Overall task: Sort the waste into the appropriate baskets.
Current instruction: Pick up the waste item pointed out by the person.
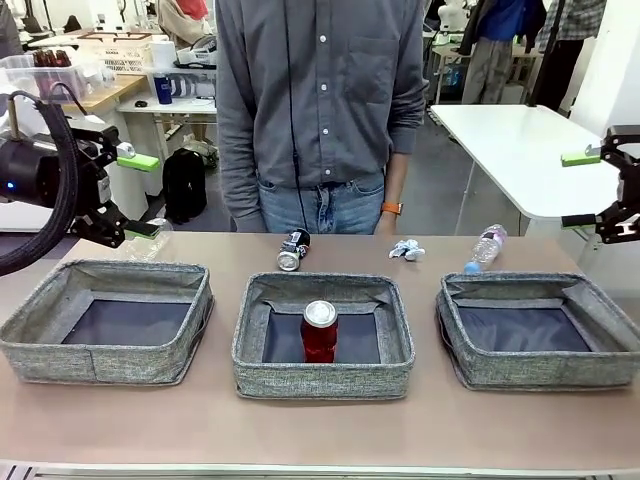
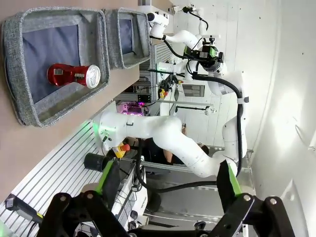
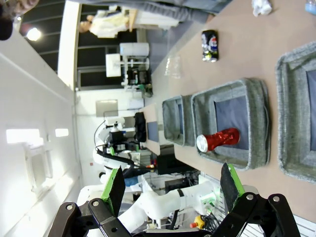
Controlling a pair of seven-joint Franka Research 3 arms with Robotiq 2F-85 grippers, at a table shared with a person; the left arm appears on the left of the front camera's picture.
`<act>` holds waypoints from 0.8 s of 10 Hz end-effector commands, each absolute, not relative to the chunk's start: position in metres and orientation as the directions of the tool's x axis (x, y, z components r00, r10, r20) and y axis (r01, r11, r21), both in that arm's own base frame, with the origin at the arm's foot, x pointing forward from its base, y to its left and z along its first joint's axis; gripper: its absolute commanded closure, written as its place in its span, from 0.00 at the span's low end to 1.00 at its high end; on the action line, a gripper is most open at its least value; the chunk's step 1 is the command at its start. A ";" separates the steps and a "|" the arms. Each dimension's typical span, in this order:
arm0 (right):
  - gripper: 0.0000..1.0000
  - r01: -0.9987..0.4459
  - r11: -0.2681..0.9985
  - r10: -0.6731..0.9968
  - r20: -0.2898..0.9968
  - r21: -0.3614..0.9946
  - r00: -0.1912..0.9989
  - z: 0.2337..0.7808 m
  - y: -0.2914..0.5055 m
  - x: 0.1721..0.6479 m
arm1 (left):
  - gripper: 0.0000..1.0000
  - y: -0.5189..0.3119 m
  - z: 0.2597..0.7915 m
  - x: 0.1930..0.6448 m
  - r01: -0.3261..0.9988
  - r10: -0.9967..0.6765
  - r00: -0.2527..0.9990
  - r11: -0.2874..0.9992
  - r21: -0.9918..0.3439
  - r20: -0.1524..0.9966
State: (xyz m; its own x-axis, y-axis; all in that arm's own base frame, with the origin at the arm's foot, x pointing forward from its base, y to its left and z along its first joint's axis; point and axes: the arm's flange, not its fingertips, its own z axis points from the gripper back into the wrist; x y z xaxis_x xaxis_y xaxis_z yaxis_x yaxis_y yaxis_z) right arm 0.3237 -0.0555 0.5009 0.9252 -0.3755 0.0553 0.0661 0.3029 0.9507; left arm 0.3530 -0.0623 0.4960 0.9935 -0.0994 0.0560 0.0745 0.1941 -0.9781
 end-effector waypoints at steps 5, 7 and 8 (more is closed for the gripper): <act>0.00 0.031 0.287 -0.374 0.082 0.958 0.924 0.502 -0.054 0.327 | 0.00 -0.063 0.494 0.351 0.092 -0.105 0.992 0.197 -0.976 0.072; 0.00 0.031 0.287 -0.374 0.082 0.958 0.924 0.502 -0.054 0.327 | 0.00 -0.063 0.494 0.351 0.092 -0.105 0.992 0.197 -0.976 0.072; 0.00 0.031 0.287 -0.374 0.082 0.958 0.924 0.502 -0.054 0.327 | 0.00 -0.063 0.494 0.351 0.092 -0.105 0.992 0.197 -0.976 0.072</act>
